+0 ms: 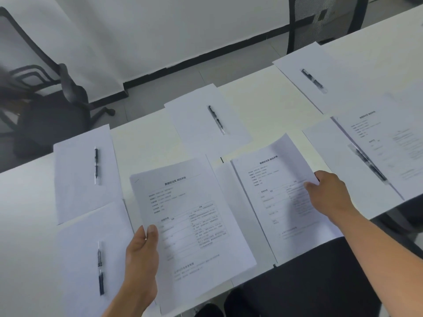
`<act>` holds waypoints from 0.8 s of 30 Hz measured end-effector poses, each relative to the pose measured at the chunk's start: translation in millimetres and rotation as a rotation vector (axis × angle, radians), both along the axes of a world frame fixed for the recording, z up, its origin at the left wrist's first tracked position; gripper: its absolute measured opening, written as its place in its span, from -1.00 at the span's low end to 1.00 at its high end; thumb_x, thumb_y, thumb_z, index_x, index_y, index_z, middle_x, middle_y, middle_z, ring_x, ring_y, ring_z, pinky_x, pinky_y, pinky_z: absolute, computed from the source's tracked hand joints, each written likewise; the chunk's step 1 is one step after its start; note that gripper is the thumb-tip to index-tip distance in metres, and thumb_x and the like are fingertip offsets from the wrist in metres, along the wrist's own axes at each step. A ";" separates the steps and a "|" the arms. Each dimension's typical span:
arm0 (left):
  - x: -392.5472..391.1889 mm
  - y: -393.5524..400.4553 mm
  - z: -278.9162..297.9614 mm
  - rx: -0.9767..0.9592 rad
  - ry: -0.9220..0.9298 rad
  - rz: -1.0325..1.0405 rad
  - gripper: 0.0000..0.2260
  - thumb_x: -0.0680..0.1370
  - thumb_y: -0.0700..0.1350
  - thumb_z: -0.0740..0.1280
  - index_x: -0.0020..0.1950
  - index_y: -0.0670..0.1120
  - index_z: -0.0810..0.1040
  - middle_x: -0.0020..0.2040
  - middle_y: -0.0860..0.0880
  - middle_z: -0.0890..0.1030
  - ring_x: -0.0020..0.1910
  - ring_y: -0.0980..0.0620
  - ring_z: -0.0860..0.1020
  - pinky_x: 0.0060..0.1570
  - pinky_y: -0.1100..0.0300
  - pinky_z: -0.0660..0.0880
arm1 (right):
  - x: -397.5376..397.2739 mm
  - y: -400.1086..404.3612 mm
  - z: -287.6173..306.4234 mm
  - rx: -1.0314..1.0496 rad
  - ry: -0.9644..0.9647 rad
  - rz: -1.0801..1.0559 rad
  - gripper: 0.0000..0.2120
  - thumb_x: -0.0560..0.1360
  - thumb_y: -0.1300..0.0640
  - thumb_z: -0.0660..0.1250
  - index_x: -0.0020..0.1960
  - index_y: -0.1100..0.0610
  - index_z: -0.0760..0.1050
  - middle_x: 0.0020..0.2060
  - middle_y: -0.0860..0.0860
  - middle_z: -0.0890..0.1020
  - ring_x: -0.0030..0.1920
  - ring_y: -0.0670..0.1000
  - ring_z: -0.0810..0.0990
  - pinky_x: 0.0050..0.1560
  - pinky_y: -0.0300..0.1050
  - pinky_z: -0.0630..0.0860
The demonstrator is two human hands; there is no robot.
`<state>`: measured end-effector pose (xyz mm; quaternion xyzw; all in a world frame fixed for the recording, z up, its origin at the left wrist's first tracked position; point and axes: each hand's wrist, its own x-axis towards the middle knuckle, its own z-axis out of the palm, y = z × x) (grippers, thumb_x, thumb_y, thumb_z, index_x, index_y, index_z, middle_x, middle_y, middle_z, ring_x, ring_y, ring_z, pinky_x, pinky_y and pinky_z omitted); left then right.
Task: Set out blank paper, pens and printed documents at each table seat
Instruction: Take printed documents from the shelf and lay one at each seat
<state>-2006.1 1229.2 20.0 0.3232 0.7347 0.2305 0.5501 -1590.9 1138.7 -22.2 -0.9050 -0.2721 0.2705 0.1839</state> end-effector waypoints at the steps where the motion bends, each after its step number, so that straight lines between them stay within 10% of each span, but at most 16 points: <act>1: 0.4 0.3 -0.4 -0.003 -0.006 0.003 -0.77 0.79 0.08 0.25 0.29 0.11 0.68 0.24 0.18 0.74 0.35 0.01 0.62 0.53 -0.13 0.44 | 2.4 0.8 -0.9 -0.004 -0.011 0.007 -0.80 0.70 0.16 0.31 -0.07 0.22 0.44 -0.15 0.09 0.56 -0.13 0.16 0.54 -0.09 0.01 0.46; 24: 18.2 -5.0 -1.0 0.023 -0.092 -0.040 -0.75 0.81 -0.02 0.22 0.26 0.04 0.70 0.20 0.09 0.78 0.28 -0.06 0.70 0.40 -0.19 0.56 | 7.0 12.8 -13.9 -0.007 -0.032 0.029 -0.68 0.68 0.19 0.32 -0.22 0.11 0.32 -0.24 0.04 0.48 -0.22 0.12 0.46 -0.22 -0.02 0.34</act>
